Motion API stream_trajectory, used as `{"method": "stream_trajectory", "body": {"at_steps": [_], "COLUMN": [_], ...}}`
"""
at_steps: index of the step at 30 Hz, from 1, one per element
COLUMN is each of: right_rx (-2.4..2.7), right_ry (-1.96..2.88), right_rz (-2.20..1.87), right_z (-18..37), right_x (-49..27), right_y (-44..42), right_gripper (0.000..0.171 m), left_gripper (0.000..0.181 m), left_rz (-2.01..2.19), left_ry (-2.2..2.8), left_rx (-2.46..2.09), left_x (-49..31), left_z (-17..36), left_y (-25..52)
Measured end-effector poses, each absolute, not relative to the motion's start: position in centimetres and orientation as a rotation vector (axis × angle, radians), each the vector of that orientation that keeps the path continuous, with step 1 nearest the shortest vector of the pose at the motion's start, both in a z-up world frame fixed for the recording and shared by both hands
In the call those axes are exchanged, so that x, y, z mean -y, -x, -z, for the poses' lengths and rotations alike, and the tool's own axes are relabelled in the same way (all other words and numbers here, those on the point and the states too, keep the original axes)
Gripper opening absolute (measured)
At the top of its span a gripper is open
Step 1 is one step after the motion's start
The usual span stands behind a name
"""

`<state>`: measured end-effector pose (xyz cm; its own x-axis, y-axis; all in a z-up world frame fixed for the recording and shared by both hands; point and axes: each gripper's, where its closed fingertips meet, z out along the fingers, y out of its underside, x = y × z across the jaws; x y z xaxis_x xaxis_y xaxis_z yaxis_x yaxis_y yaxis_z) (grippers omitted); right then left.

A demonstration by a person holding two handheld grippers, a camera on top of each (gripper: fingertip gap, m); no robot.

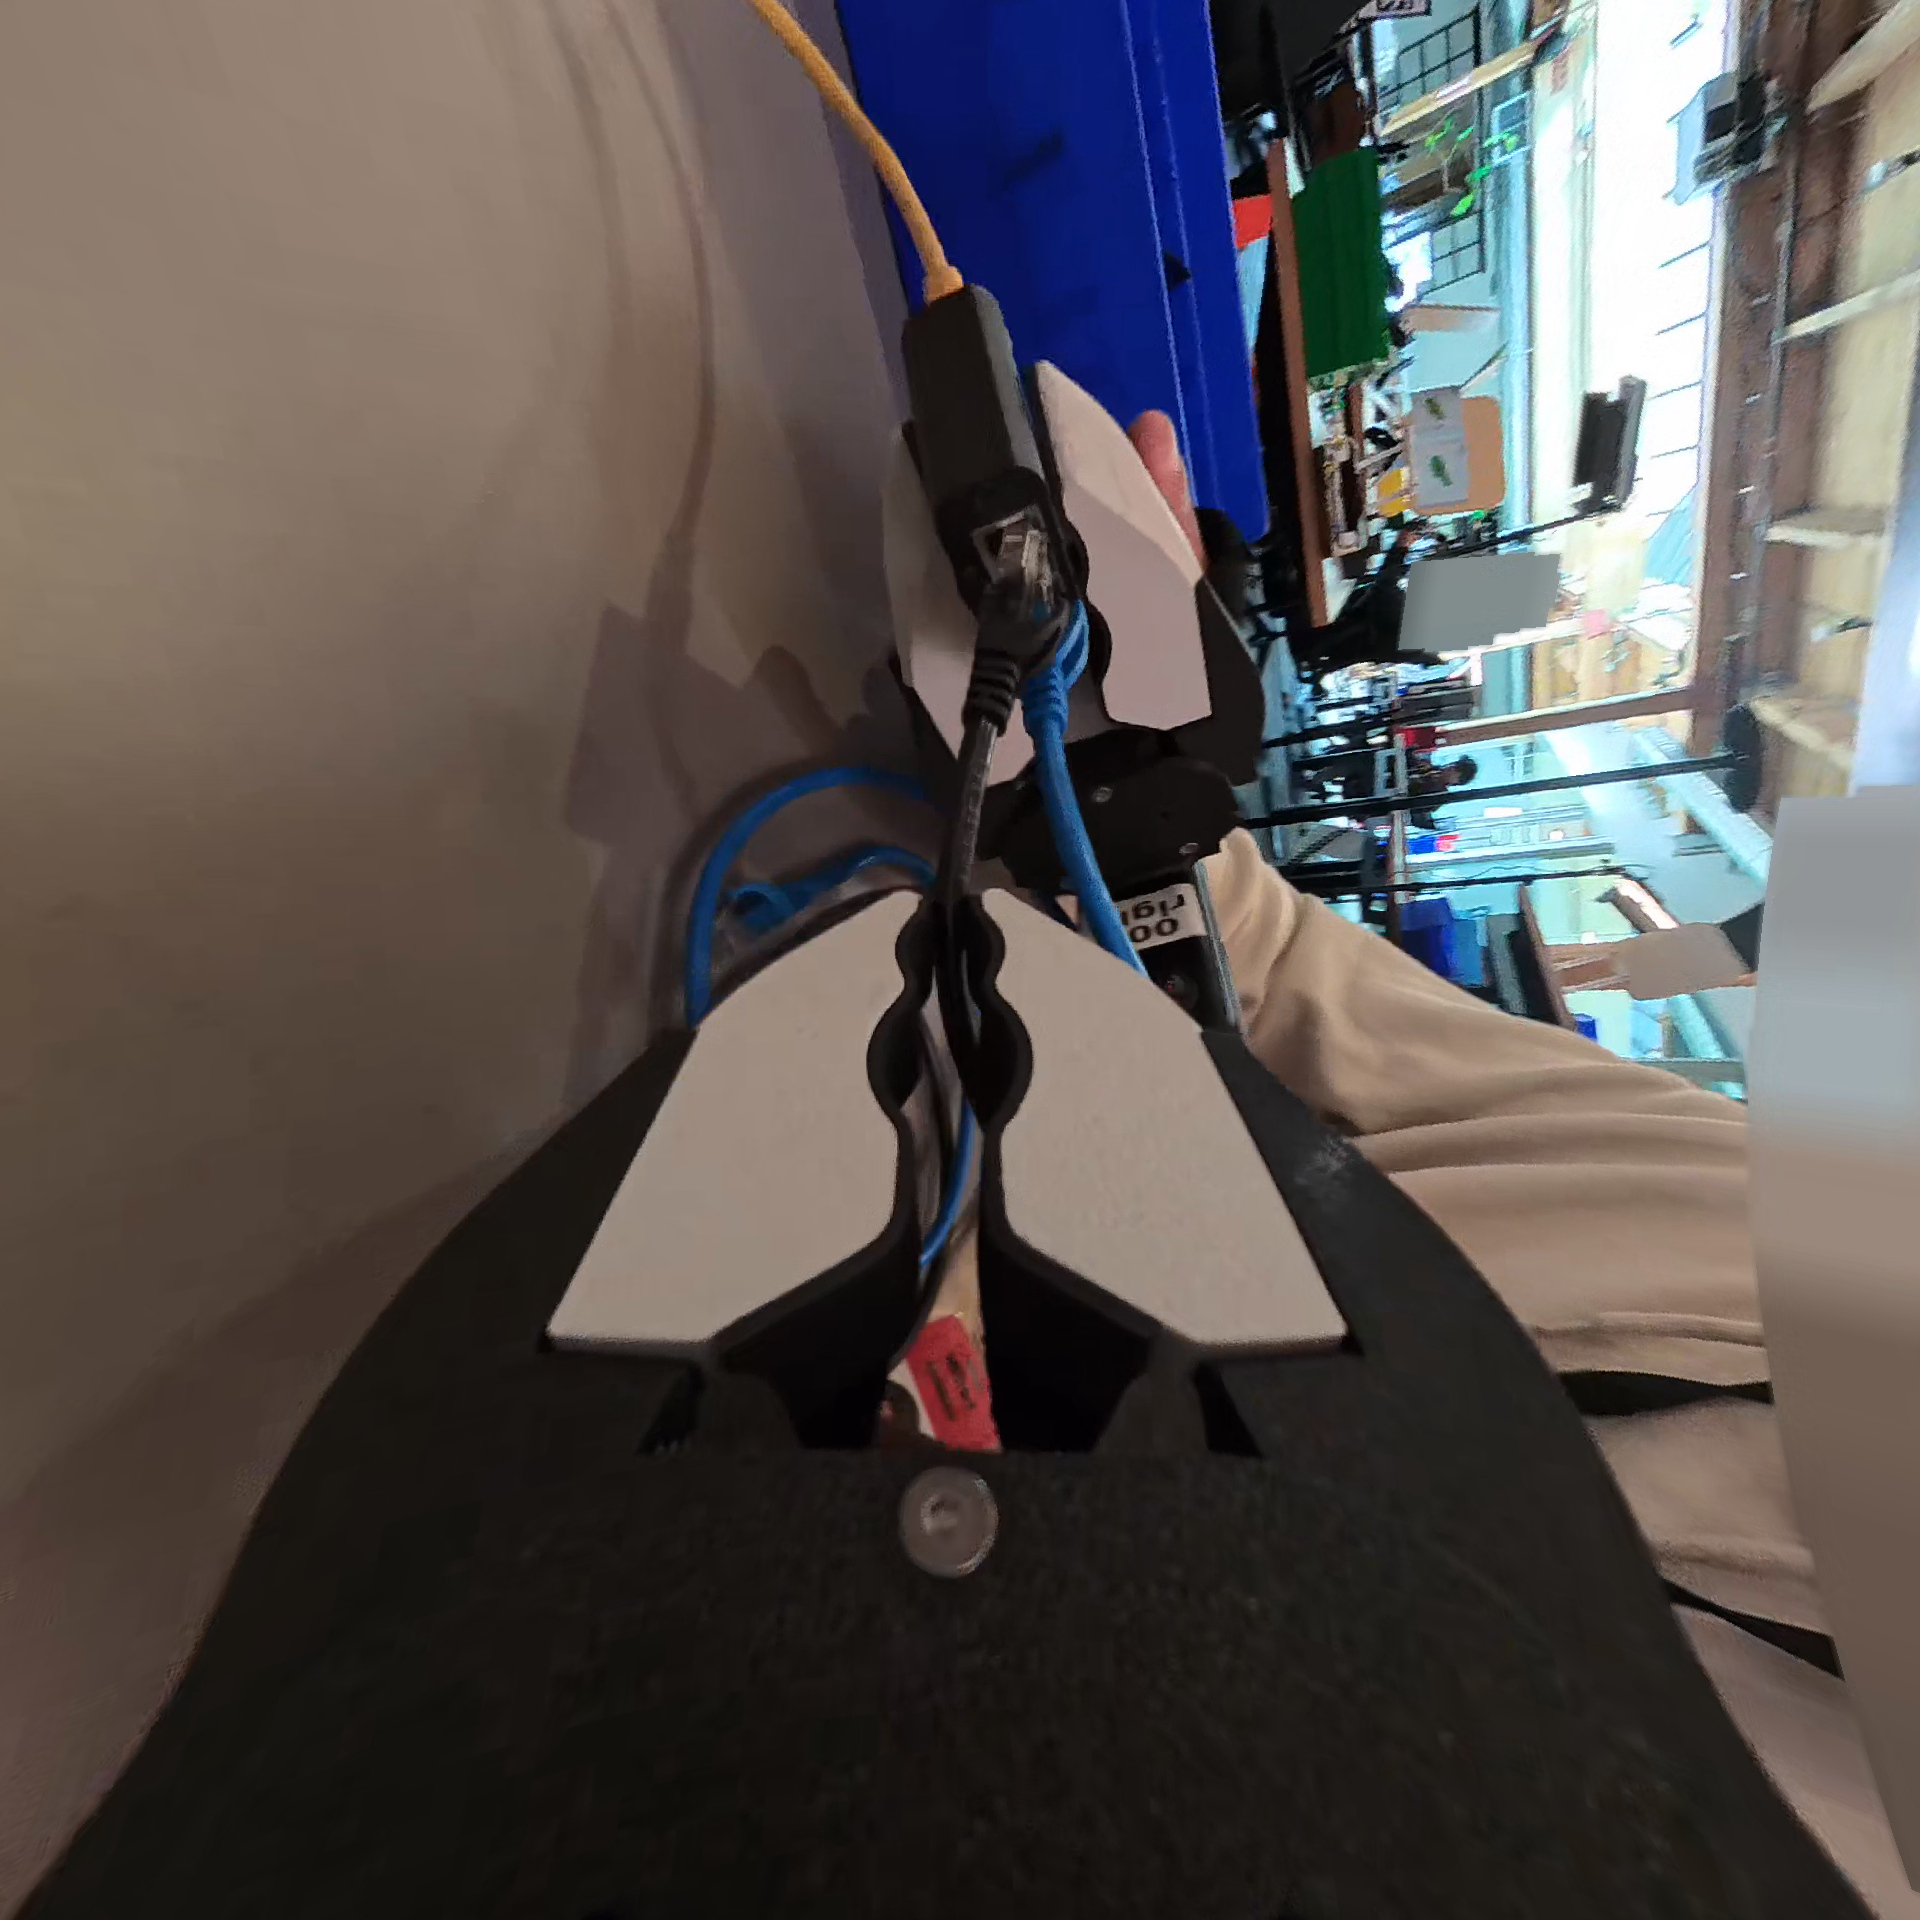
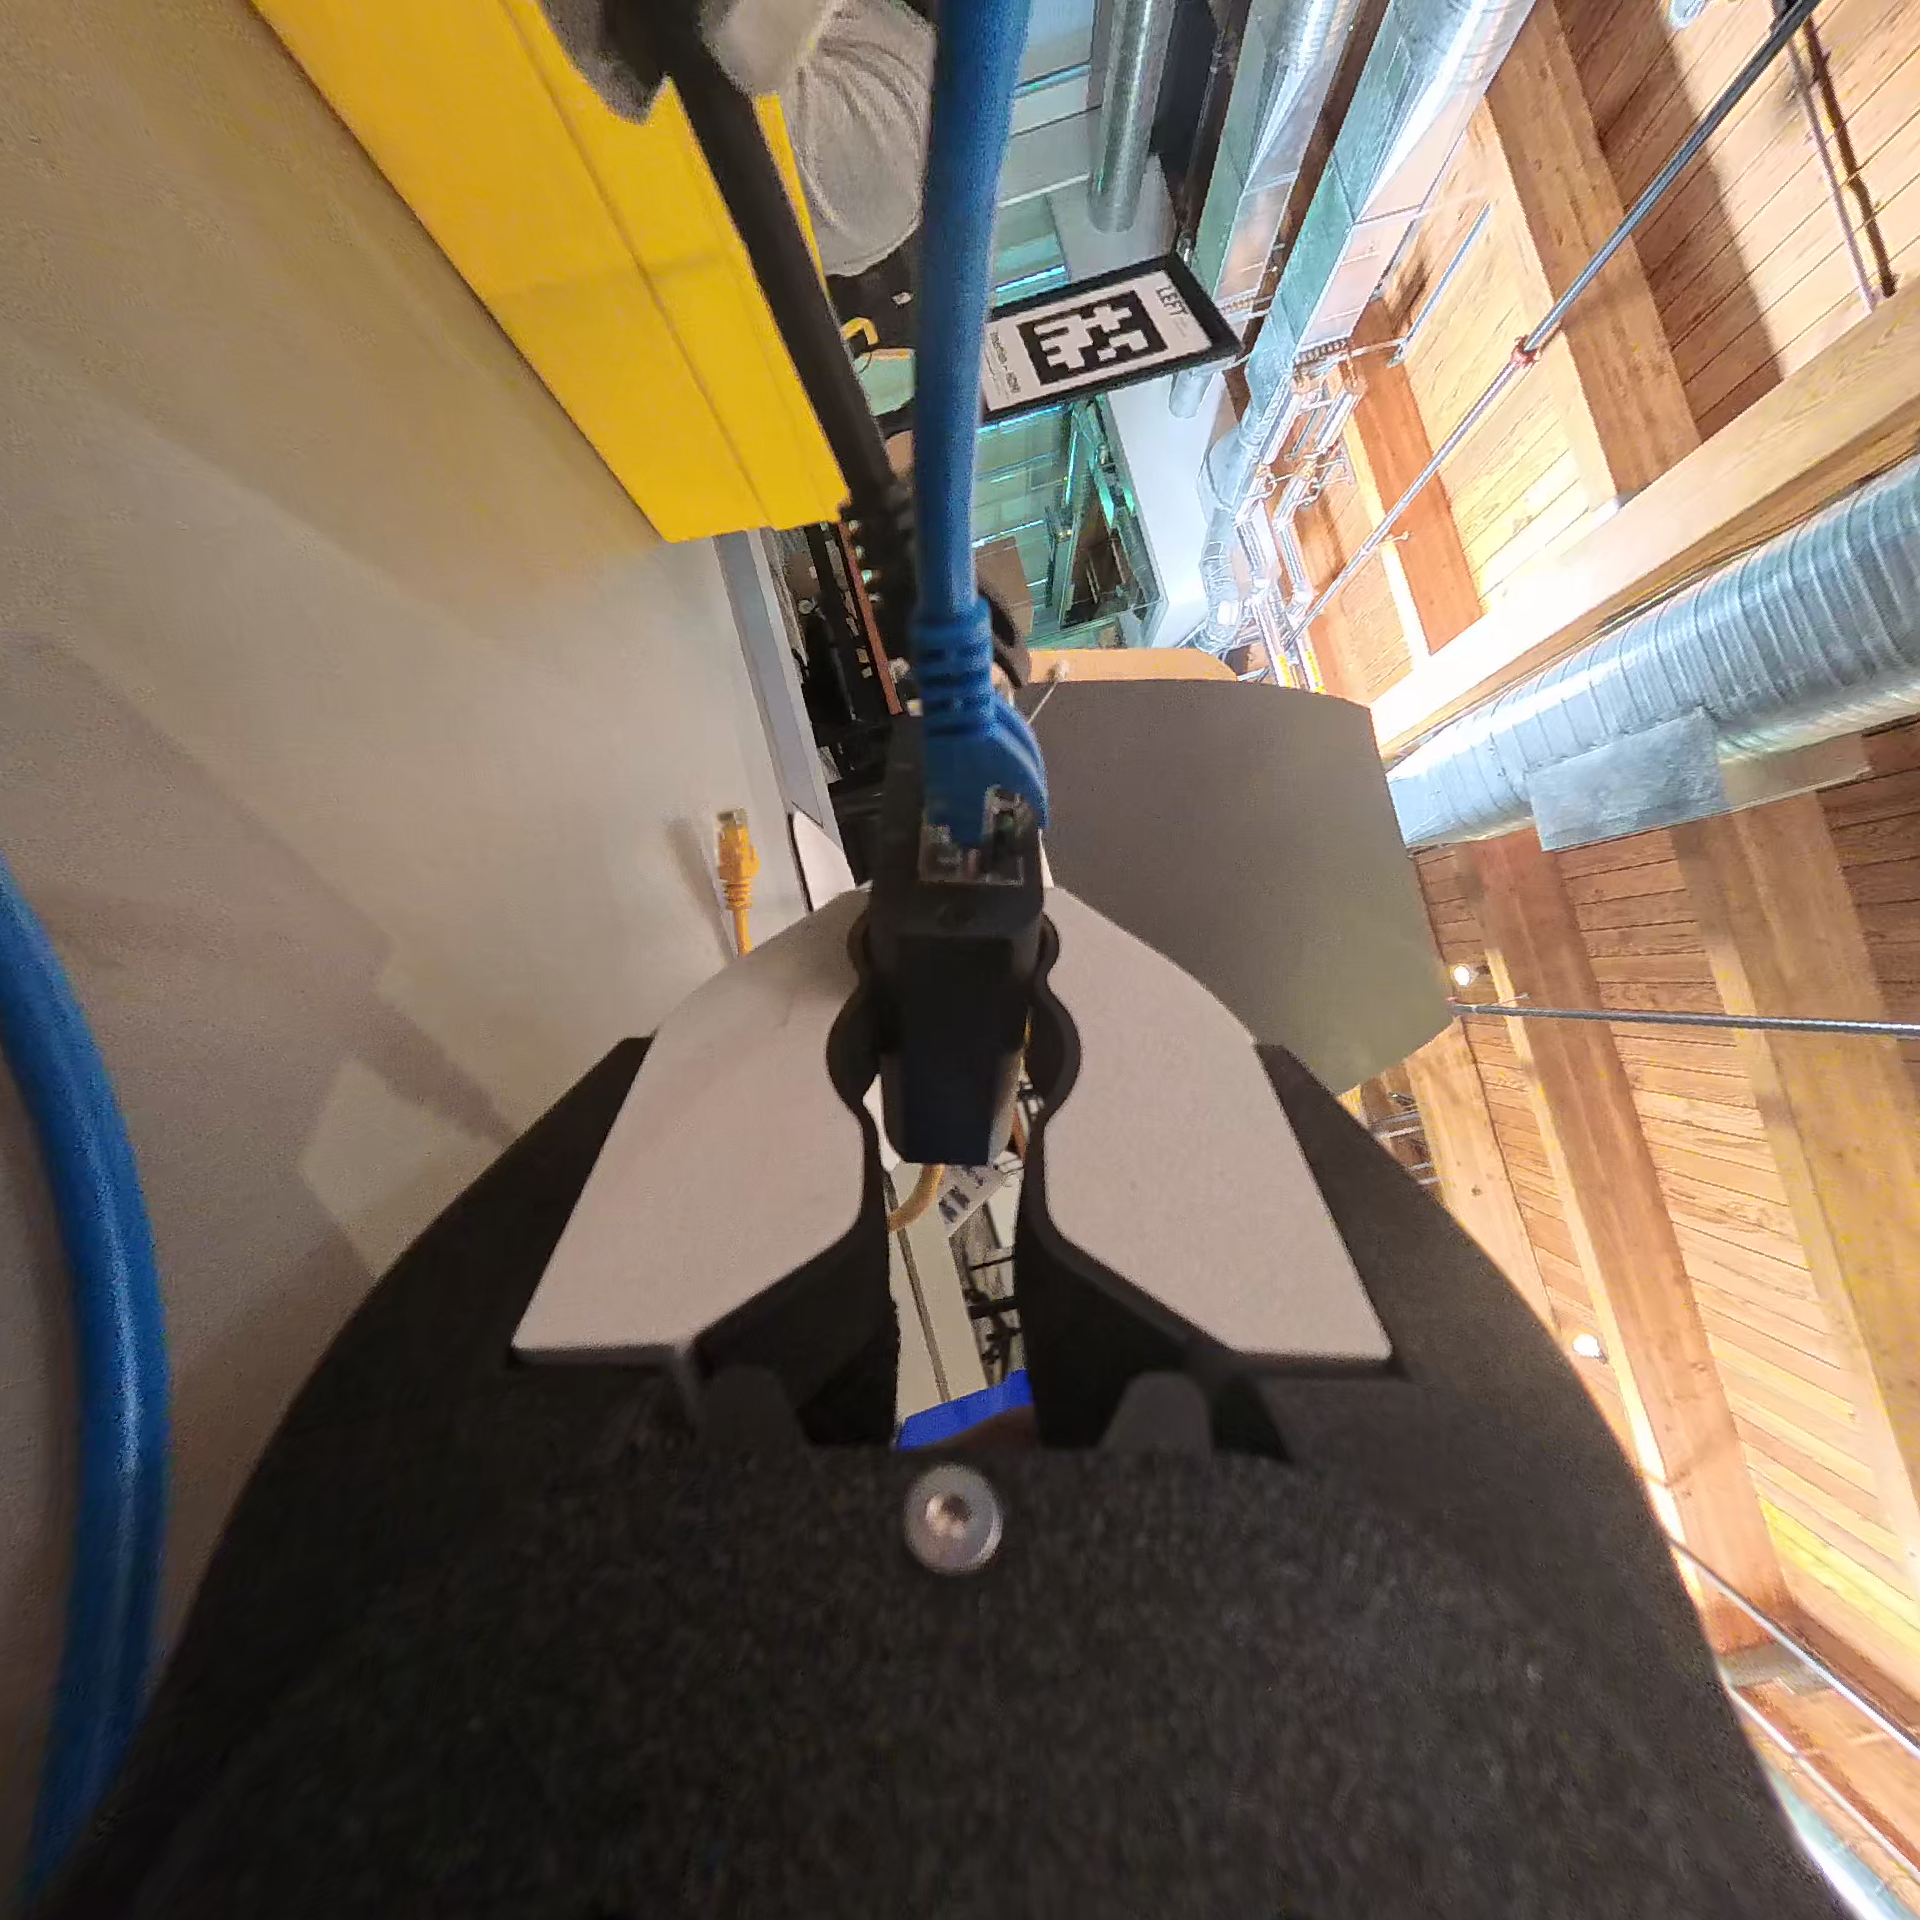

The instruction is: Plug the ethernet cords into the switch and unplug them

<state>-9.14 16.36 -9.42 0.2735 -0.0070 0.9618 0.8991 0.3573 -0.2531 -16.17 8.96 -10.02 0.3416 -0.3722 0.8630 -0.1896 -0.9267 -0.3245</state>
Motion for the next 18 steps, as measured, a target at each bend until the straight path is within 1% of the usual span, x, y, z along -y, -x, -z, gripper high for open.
{"method": "stream_trajectory", "body": {"at_steps": [4,7,11,18], "right_rx": [1.152,1.147,1.149,1.168], "right_ry": [0.952,0.931,0.965,1.022], "right_rz": [0.849,0.830,0.801,0.763], "right_z": [9.5,9.5,9.9,10.7], "right_x": [-16.1,-15.9,-15.9,-16.3], "right_y": [9.6,9.9,10.0,9.8], "right_gripper": [0.023,0.023,0.023,0.023], "left_gripper": [0.004,0.005,0.005,0.005], "left_rz": [1.779,1.780,1.617,0.995], "left_ry": [2.417,2.415,2.415,2.223], "left_rx": [-0.457,-0.463,-0.573,-0.958], "left_x": [-8.0,-8.0,-8.5,-9.6], "left_z": [9.5,9.3,10.1,13.2], "left_y": [16.3,16.7,17.0,16.4]}}
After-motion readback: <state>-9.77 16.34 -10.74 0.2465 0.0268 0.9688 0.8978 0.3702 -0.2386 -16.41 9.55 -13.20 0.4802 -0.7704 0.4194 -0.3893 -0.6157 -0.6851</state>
